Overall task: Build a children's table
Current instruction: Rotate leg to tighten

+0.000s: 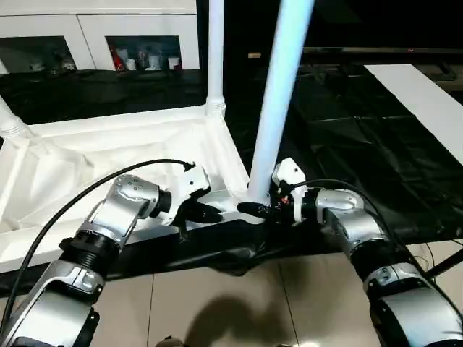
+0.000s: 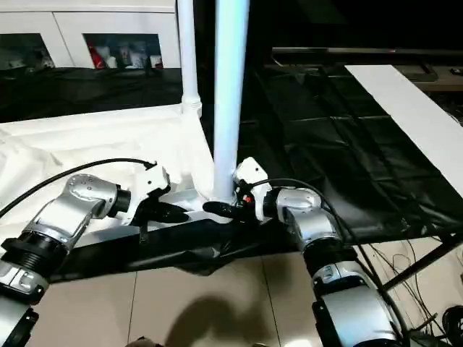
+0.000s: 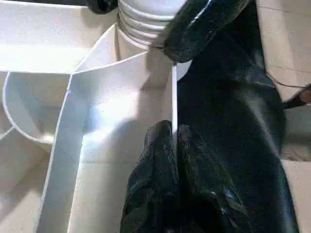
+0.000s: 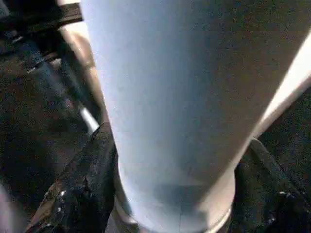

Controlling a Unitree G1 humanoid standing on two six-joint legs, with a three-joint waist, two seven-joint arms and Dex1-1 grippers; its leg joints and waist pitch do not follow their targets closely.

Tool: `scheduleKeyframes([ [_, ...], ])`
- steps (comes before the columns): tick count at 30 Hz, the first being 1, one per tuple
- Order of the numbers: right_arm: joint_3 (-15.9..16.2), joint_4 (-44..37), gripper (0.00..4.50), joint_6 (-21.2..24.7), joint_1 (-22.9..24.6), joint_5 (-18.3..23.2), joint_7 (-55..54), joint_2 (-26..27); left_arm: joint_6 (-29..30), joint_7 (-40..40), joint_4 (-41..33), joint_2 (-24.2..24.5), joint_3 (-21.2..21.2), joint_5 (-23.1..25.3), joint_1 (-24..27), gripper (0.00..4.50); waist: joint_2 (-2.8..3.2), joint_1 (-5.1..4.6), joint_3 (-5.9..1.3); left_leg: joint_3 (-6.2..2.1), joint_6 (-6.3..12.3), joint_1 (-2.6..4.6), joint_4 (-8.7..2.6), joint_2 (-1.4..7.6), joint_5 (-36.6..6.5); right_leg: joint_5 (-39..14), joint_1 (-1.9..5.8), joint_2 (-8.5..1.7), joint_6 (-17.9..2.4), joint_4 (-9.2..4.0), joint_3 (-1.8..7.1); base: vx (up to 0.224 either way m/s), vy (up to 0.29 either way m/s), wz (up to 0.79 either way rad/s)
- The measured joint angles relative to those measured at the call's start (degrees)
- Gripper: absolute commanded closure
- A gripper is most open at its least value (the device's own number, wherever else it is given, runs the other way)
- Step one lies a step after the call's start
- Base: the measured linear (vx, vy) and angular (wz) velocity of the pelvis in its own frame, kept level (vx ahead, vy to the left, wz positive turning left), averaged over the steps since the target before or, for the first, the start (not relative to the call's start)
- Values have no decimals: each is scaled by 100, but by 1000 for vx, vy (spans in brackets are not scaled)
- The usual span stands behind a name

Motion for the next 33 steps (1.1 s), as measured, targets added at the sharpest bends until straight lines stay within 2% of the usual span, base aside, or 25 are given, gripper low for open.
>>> scheduleKeyframes([
  [6,-622,523,183,2,-233,79,-2658,599,193,1496,803,-856,165,154,-501,450,-8,1,4,0,-3,7,1,-4,1,16,7,-6,1,-1,9,0,0,0],
  [10,-753,735,183,9,-415,103,-3733,811,278,2023,987,-1190,248,140,-604,450,-7,-4,3,0,-3,6,-1,-6,1,13,6,-4,5,-3,9,0,0,0],
  [13,-820,882,183,-70,-522,78,-4146,931,268,2167,1005,-1271,278,152,-618,450,-1,-17,0,0,-2,5,-3,-8,0,10,5,-3,10,-4,8,0,0,0],
  [16,-874,957,183,-163,-548,55,-4161,957,211,2172,1019,-1273,278,169,-617,450,-1,-36,0,0,-2,-1,-2,-8,0,10,5,-4,10,-9,8,0,0,0],
  [17,-895,973,148,-194,-548,47,-4117,959,195,2167,1023,-1273,277,172,-617,450,-2,-39,0,0,-2,-2,-2,-8,0,10,5,-4,9,-11,8,0,0,0],
  [19,-927,986,113,-250,-541,50,-4033,957,170,2130,1020,-1256,275,174,-615,450,-2,-42,0,0,-1,-4,-2,-8,0,10,3,-4,9,-11,8,0,0,0],
  [22,-924,983,78,-308,-535,122,-3795,957,107,2059,985,-1098,278,160,-580,450,-2,-110,1,-1,-1,-13,-3,-8,0,10,2,-1,10,-11,7,0,0,0],
  [25,-894,981,67,-311,-535,121,-3512,878,84,1790,875,-965,261,160,-529,450,0,-142,2,-1,-1,-13,-6,-7,1,9,-4,2,9,-12,5,0,0,0],
  [33,-230,249,67,-171,-100,-22,-999,44,-310,665,591,-347,101,61,-282,450,3,-128,4,-2,9,-18,-4,-4,3,2,-7,4,1,-15,-1,0,0,0],
])
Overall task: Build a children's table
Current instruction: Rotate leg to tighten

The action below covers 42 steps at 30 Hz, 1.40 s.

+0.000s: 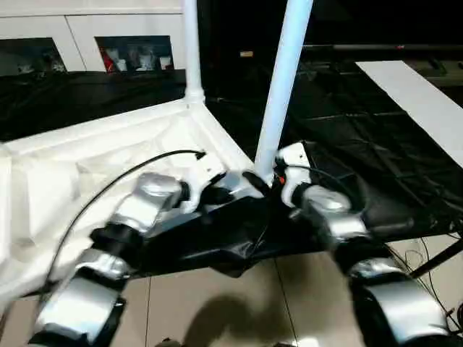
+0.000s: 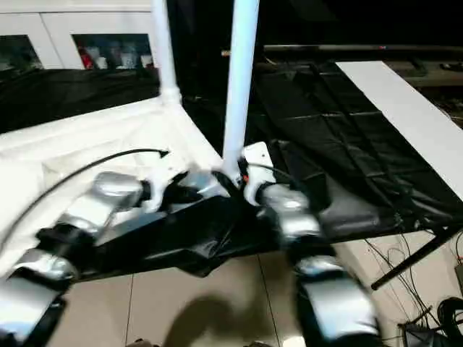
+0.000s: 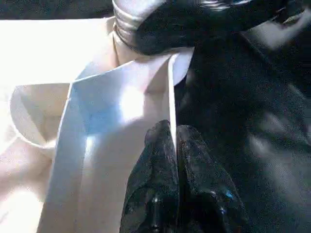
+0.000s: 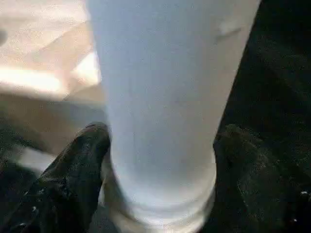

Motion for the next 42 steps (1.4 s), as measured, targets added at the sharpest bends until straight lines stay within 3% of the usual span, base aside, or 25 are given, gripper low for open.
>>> scheduleKeyframes([
  [6,377,-534,67,263,332,84,1553,-353,-126,-1007,-387,437,-123,-147,264,450,0,73,0,1,-6,0,4,10,-3,1,1,-3,-1,6,-2,0,0,0],
  [10,438,-711,67,339,336,91,1824,-395,-125,-1248,-495,488,-175,-146,319,450,0,157,0,2,-8,3,6,11,-3,1,2,-6,-2,12,-1,0,0,0],
  [14,442,-733,67,414,335,101,1938,-394,-142,-1293,-510,489,-184,-145,327,450,0,173,0,1,-8,2,6,10,-3,1,2,-6,-2,12,-1,0,0,0],
  [25,506,-821,160,522,331,80,2110,-446,-118,-1312,-570,490,-169,-144,363,450,-1,175,0,2,-7,0,6,8,-2,0,2,-6,-1,8,-1,0,0,0],
  [30,501,-829,176,541,330,61,2086,-440,-118,-1312,-570,489,-163,-144,368,450,-3,174,-1,2,-7,1,6,8,-2,0,2,-6,-1,9,-1,0,0,0],
  [35,286,-475,178,414,219,50,1061,-95,-86,-777,-416,298,-17,-88,333,450,-9,128,-4,2,-9,11,9,4,-2,6,5,-6,-1,17,2,0,0,0],
  [42,-457,237,178,361,-159,91,-1909,624,67,919,603,-594,194,36,-285,450,-9,36,-1,1,-11,15,9,-2,-1,19,10,-9,-2,17,9,0,0,0],
])
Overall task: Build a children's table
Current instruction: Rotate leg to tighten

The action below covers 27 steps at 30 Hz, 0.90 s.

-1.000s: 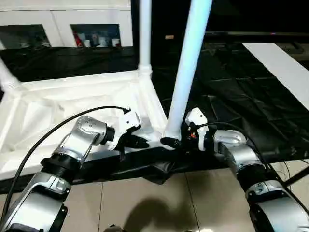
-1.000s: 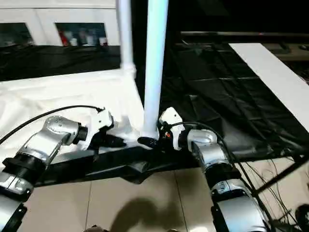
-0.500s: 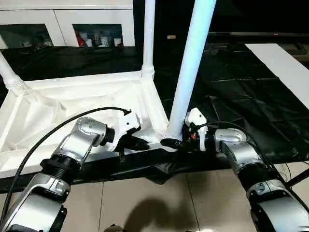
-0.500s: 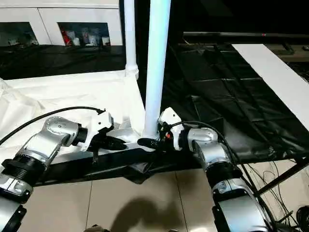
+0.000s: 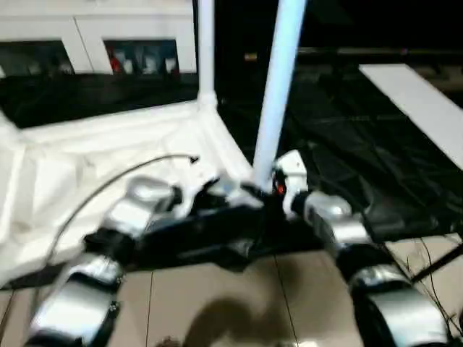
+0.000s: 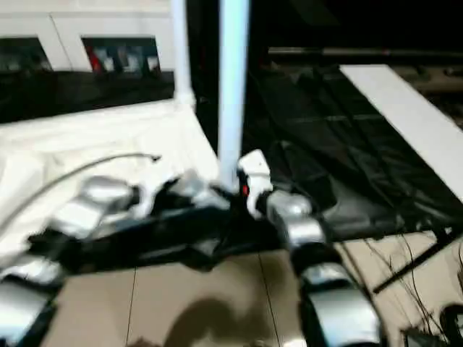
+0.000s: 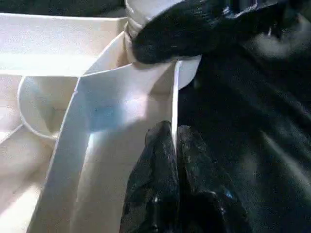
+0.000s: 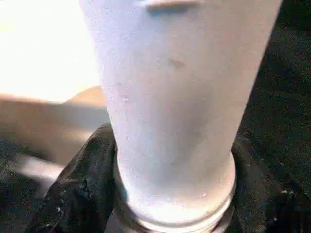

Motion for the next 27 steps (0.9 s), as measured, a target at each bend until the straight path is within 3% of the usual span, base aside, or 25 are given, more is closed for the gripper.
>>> scheduleKeyframes([
  [3,-137,194,178,-9,-174,4,-936,160,38,505,228,-322,12,51,-174,450,7,-4,-3,0,0,-5,0,-2,0,-2,0,-1,3,-5,2,0,0,0],
  [9,-224,431,178,-231,-275,0,-1043,252,-176,625,375,-406,13,106,-219,450,21,-6,-8,1,3,-11,-3,-5,0,-8,0,-1,11,-15,0,0,0,0],
  [10,-238,440,122,-239,-276,-1,-1014,250,-185,623,381,-408,13,112,-219,450,21,-6,-8,1,3,-10,-3,-4,0,-8,0,-2,11,-14,0,0,0,0],
  [11,-246,443,108,-254,-274,0,-946,240,-194,611,379,-404,13,121,-218,450,22,-8,-8,1,3,-10,-3,-4,0,-8,-1,-2,11,-14,0,0,0,0],
  [13,-277,441,102,-394,-264,55,-661,279,-258,673,432,-256,63,131,-218,450,20,-78,-7,1,2,-14,-4,-4,0,-6,-1,3,10,-10,1,0,0,0],
  [15,-215,441,66,-553,-220,13,-533,266,-313,761,472,-170,101,131,-218,450,16,-130,-4,-7,1,-19,-4,-4,0,-5,-1,7,10,-9,-4,0,0,0],
  [20,-161,362,55,-635,-215,20,-89,24,-382,584,446,-76,94,120,-193,450,16,-152,-4,-5,3,-17,-5,-3,0,-7,-5,8,9,-14,-3,0,0,0],
  [27,346,-155,55,-560,-22,-56,2022,-651,-777,-717,1,567,-39,67,174,450,17,-142,-5,-5,9,-16,-14,2,2,-14,-5,10,3,-18,-8,0,0,0],
])
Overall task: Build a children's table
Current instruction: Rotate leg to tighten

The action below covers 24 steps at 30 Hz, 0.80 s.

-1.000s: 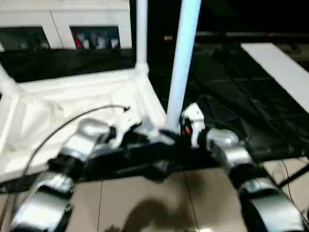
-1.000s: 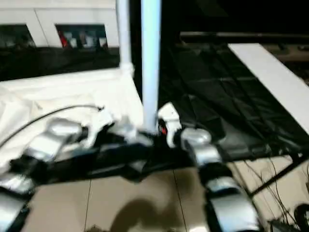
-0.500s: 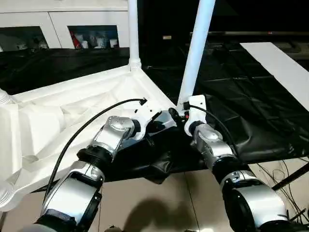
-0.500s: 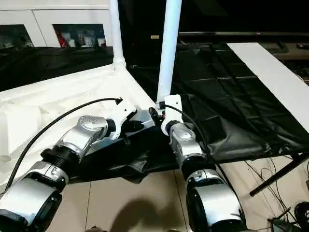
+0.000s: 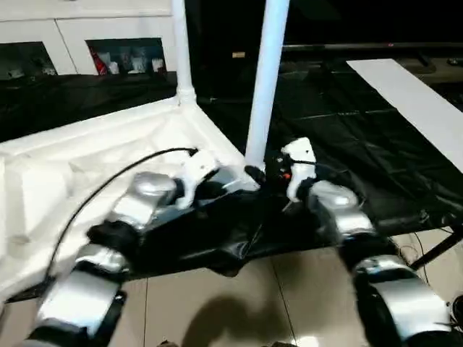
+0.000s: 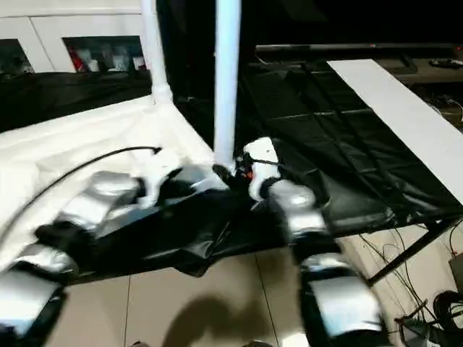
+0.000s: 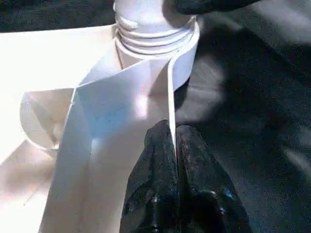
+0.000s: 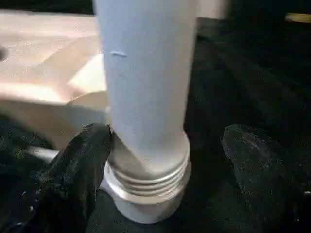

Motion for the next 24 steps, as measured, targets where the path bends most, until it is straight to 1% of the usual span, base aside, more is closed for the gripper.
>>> scheduleKeyframes([
  [3,274,-257,55,153,265,-10,971,-251,-97,-726,-356,248,-142,-151,229,450,0,91,0,1,3,5,2,9,-1,-2,-2,-1,-4,-3,-2,0,0,0],
  [6,541,-496,55,306,379,-28,1580,-323,-172,-1199,-556,420,-213,-232,353,450,-1,168,1,2,-2,3,7,13,-3,-3,-3,-4,-5,1,-7,0,0,0],
  [9,652,-606,55,375,394,-34,1894,-393,-158,-1469,-683,476,-273,-249,398,450,-2,259,1,6,-3,5,12,15,-4,-2,0,-11,-5,5,-3,0,0,0],
  [10,672,-606,55,376,394,-44,1933,-400,-152,-1509,-717,474,-276,-251,420,450,-2,273,1,8,-3,4,12,14,-4,-2,1,-12,-5,5,-2,0,0,0],
  [12,676,-604,55,374,393,-60,1940,-399,-145,-1534,-726,472,-270,-253,431,450,-2,279,1,9,-4,5,12,14,-4,-1,2,-13,-5,7,-1,0,0,0],
  [14,670,-602,81,374,393,-60,1918,-392,-144,-1536,-726,472,-269,-251,431,450,-2,277,1,9,-4,6,12,13,-4,-1,2,-13,-5,10,-1,0,0,0],
  [16,662,-605,92,391,393,-57,1912,-394,-143,-1550,-738,476,-270,-251,433,450,-2,278,1,8,-4,5,11,13,-4,-2,2,-12,-4,10,-2,0,0,0],
  [19,665,-679,126,497,393,-50,1970,-412,-107,-1552,-814,491,-270,-250,462,450,-3,278,1,8,-4,3,12,13,-3,-2,2,-12,-3,8,-2,0,0,0],
  [21,674,-709,137,549,393,-46,2033,-420,-78,-1556,-841,494,-268,-249,470,450,-3,276,2,8,-3,3,12,12,-3,-3,2,-12,-3,6,-2,0,0,0],
  [24,674,-710,167,558,393,-45,2032,-418,-62,-1557,-845,492,-265,-249,470,450,-3,277,2,8,-3,3,12,12,-3,-3,2,-12,-3,7,-2,0,0,0],
])
